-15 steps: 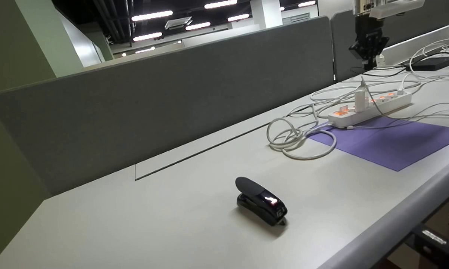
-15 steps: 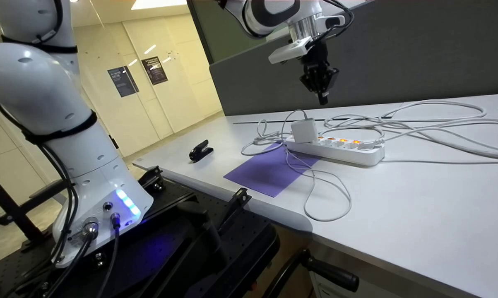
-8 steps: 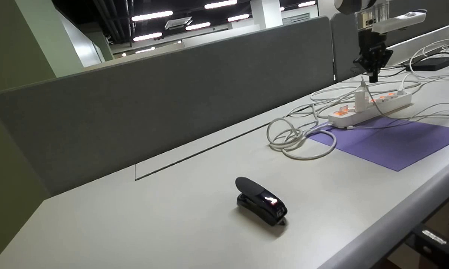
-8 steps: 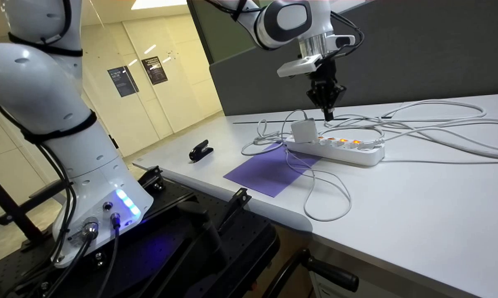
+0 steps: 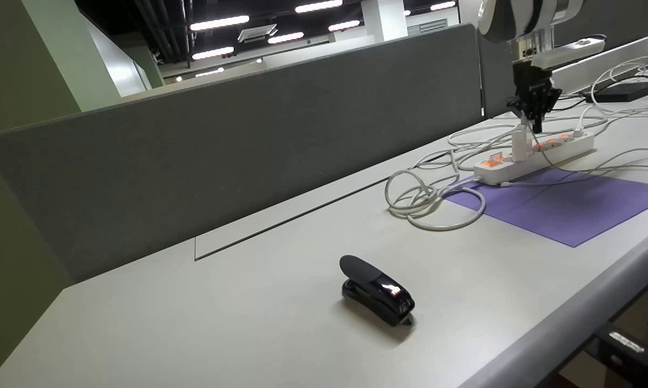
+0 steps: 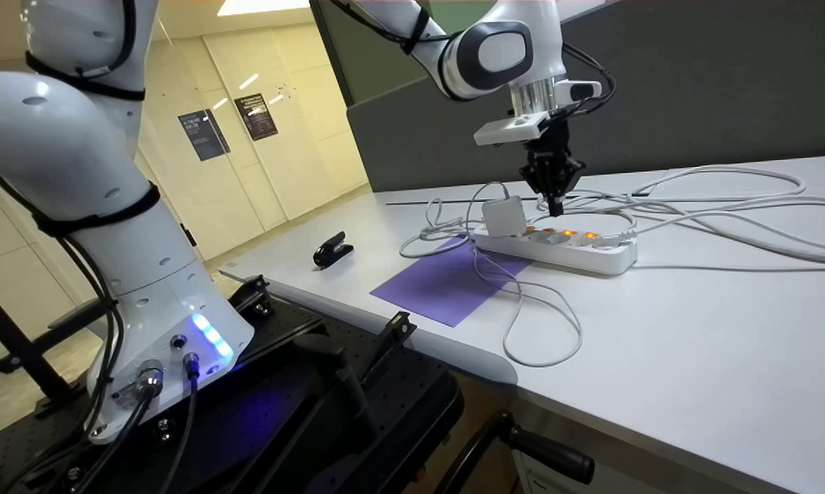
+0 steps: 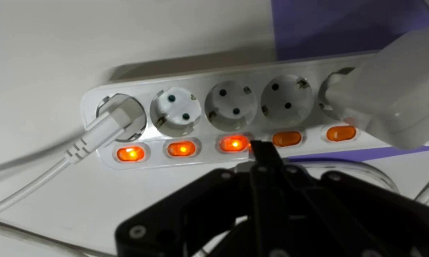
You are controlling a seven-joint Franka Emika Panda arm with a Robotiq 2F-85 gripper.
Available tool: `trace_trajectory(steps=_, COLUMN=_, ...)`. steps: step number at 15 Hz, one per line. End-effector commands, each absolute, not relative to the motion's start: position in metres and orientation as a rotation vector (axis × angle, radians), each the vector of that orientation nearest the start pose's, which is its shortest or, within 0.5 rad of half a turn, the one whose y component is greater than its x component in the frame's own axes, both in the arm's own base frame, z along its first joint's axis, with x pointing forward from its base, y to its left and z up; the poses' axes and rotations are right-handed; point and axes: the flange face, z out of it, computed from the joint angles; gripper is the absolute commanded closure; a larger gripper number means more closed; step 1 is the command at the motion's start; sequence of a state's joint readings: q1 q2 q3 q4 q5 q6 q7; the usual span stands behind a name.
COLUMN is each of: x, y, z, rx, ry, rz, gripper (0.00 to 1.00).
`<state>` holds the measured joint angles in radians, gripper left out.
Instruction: Press the power button on the extension cord
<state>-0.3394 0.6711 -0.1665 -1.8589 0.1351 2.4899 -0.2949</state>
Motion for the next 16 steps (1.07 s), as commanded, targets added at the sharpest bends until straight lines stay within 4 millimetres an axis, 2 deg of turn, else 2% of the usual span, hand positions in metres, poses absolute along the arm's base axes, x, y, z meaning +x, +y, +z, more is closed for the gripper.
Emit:
trace_trajectory(steps=1, x=0.567, y=-0.307, z=0.152, rx=-3.114, ry=0.451, rz=0.064, gripper=1.00)
trace_trajectory(steps=10, x=0.569, y=-0.302, z=0.133, rx=-3.073, ry=0.454, rz=0.149, gripper=1.00)
trace_trajectory(steps=16, x=0.572, y=-0.299, z=0.127, rx=-3.065, ry=0.422, rz=0.165, gripper=1.00)
